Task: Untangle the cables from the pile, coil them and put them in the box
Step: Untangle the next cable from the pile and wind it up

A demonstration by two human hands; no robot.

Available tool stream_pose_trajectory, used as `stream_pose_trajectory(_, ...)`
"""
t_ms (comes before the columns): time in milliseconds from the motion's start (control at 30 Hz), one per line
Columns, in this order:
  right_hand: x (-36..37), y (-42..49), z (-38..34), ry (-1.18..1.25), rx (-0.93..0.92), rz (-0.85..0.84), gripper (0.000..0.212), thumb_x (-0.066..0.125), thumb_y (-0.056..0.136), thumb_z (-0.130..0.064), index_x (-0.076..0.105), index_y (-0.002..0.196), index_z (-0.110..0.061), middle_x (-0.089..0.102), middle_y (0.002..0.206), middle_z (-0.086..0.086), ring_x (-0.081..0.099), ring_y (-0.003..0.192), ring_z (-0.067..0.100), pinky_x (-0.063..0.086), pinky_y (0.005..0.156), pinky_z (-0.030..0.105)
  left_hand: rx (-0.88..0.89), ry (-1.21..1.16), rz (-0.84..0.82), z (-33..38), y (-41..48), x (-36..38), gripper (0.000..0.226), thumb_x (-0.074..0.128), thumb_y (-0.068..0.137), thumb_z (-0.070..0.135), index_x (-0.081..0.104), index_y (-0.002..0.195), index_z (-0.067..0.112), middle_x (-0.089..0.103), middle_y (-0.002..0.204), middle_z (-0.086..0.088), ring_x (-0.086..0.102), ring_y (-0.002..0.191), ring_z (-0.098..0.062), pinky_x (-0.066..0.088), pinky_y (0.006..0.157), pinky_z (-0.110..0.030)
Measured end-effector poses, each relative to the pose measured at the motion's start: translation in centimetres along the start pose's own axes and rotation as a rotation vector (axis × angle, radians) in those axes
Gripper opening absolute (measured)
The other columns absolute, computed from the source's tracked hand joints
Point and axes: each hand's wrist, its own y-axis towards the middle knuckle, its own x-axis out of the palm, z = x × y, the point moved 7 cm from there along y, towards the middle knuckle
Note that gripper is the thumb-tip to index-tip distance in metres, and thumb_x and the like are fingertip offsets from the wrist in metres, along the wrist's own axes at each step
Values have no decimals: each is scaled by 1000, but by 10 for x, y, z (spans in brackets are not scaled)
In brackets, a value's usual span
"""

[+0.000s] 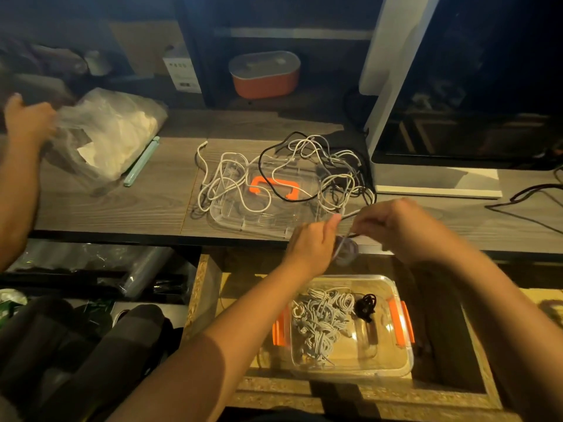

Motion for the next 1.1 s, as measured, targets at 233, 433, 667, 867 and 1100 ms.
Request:
stream_pose_trajectory(233, 20, 4, 24, 980, 256, 20, 20, 60, 81, -30, 66, 78, -11, 46, 63, 12, 36, 50, 20, 30, 45, 24, -142, -542, 218, 24, -23, -14, 47, 27, 103, 26, 48, 61, 20, 52, 49, 10, 49, 49, 17, 36, 54, 0)
stream_pose_trajectory(433, 88, -14, 10, 953, 333, 262, 24, 43, 99, -18, 59, 83, -15, 47, 56, -8, 39, 47, 8, 30, 42, 18, -369, -700, 533, -5, -17, -26, 47, 32, 101, 34, 50, 61, 20, 52, 62, 8, 50, 53, 4, 35, 47, -4)
stream_pose_trajectory(667, 76, -27, -7, 748, 221, 442, 19, 49, 96, -18, 45, 97, -36, 67, 77, 0, 63, 59, 9, 51, 50, 24, -705, -977, 398, -29, -17, 3, 43, 37, 98, 48, 54, 75, 15, 58, 69, -1, 56, 69, -18, 45, 64, -26)
stream_pose_trajectory(867, 40, -33, -20, 545, -59, 270, 23, 55, 83, -39, 64, 104, -38, 69, 90, -11, 67, 86, 10, 57, 73, 36, -975, -1417, -96, -11, -23, 43, 45, 37, 97, 29, 50, 57, 12, 47, 45, 0, 48, 48, -13, 43, 52, -24)
stream_pose_trajectory(1100, 1, -32, -16, 725, -124, 369, 21, 59, 82, -39, 70, 97, -47, 65, 94, -17, 61, 93, 5, 48, 77, 15, -936, -1583, -228, 17, -25, 45, 30, 44, 94, 16, 59, 72, 2, 55, 59, -7, 55, 42, -15, 46, 38, -17)
